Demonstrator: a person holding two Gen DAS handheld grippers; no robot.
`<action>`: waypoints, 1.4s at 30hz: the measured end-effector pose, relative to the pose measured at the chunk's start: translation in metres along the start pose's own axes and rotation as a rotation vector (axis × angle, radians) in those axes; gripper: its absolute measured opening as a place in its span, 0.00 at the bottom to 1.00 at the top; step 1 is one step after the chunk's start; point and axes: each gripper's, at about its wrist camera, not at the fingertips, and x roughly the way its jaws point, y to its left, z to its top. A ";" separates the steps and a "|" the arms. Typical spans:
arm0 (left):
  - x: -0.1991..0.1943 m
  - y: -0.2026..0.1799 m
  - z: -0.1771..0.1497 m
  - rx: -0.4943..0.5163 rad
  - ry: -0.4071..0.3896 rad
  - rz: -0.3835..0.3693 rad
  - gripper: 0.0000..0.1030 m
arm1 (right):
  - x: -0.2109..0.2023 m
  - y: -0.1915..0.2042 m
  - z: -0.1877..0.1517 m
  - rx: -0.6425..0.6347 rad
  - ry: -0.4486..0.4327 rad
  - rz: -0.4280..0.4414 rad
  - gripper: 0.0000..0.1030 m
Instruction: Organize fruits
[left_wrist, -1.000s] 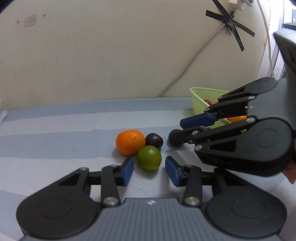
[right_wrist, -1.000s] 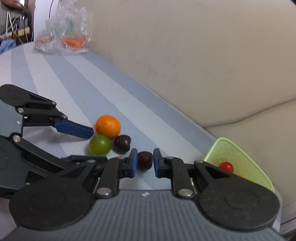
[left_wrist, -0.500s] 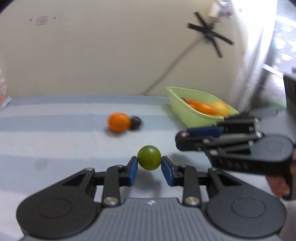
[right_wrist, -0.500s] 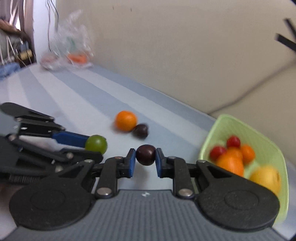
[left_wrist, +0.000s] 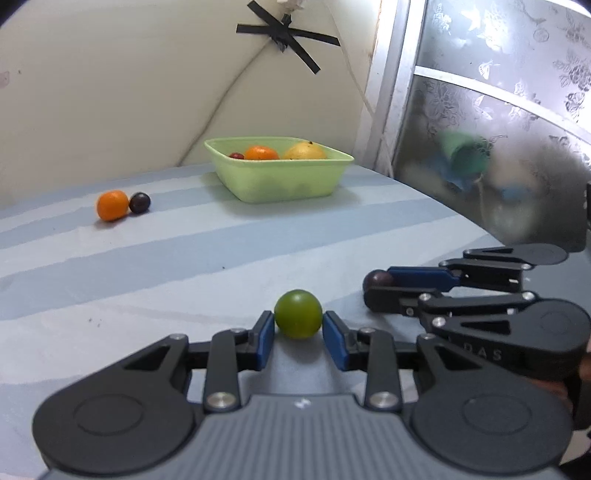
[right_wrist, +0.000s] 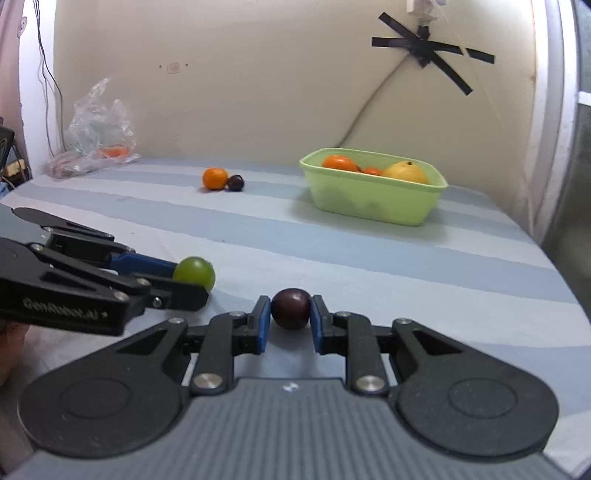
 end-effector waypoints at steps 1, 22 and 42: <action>-0.001 -0.002 0.000 0.004 0.000 0.021 0.33 | 0.001 0.000 -0.002 -0.002 -0.002 -0.001 0.27; 0.012 -0.013 0.005 0.020 0.005 0.172 0.43 | 0.005 -0.001 -0.011 0.038 -0.019 0.032 0.33; 0.010 -0.007 0.002 -0.001 -0.012 0.150 0.43 | 0.005 0.000 -0.011 0.028 -0.018 0.026 0.34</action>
